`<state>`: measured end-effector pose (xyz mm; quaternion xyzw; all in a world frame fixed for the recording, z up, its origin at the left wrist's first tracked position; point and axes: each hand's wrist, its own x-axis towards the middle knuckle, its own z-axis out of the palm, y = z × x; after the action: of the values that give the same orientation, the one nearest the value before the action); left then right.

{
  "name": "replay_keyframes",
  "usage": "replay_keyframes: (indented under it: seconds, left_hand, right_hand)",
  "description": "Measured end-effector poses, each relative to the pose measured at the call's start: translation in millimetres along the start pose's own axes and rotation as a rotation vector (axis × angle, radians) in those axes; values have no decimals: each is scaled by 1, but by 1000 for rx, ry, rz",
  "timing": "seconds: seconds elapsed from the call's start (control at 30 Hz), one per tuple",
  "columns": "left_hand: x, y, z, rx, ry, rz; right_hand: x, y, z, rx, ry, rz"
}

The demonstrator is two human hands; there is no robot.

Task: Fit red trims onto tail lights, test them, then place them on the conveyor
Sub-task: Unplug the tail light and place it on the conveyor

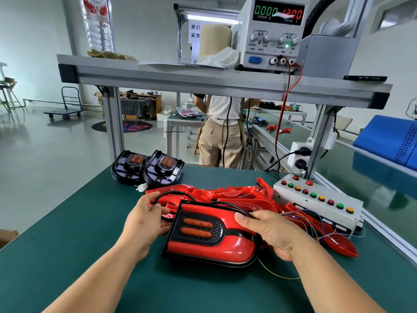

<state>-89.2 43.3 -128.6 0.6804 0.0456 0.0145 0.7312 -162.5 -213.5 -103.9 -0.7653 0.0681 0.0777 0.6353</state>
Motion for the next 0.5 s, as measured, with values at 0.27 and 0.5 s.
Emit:
replay_keyframes:
  seconds: [0.27,0.5]
  left_hand:
    - [-3,5,1,-110,-9,-9]
    - [-13,16,-1,-354,-75,-9]
  right_hand:
    - [0,-2,6,98,-5,-136]
    - [-2,-6,3,288,3,-220]
